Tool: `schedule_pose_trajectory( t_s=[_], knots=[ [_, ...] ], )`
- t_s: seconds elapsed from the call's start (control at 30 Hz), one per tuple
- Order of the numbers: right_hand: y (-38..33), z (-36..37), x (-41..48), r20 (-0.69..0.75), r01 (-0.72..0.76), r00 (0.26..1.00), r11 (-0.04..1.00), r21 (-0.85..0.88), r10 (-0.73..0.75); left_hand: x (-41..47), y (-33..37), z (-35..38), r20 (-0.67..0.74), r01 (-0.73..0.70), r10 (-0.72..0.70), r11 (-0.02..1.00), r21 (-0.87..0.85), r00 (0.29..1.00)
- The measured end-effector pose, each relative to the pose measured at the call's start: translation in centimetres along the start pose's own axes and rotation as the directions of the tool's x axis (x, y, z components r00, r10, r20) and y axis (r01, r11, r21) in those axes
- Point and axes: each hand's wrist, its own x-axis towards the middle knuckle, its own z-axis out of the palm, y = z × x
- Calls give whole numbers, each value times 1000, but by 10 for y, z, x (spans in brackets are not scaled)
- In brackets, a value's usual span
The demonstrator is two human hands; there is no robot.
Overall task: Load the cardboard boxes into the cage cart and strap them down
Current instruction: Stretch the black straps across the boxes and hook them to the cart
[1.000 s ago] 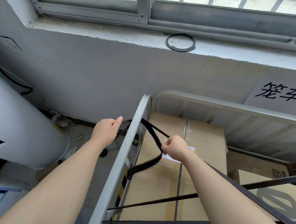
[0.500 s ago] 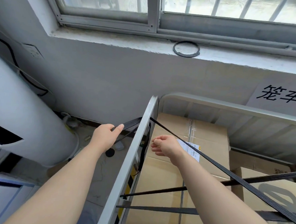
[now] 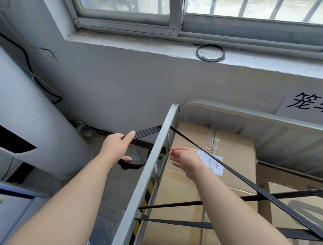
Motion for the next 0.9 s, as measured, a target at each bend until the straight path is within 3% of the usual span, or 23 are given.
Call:
schedule_pose_trajectory(
  t_s=[0.13,0.3,0.43,0.63,0.9],
  knots=[
    [8,8,3,64,-136,990,954,267,123,-3,-6,9,14,31,-32,999,21,999],
    [10,21,12,23,-99,995,943,317,97,2,-6,18,18,-6,5,995,100,1000],
    [4,25,24,124,-173,984,885,432,132,11,-13,30,51,-59,49,975,216,998],
    [5,37,40,212,-248,966,768,590,149,18,-21,45,122,-48,20,971,235,992],
    [7,48,52,302,-315,942,695,646,146,40,-39,47,191,-77,10,934,349,982]
  ],
)
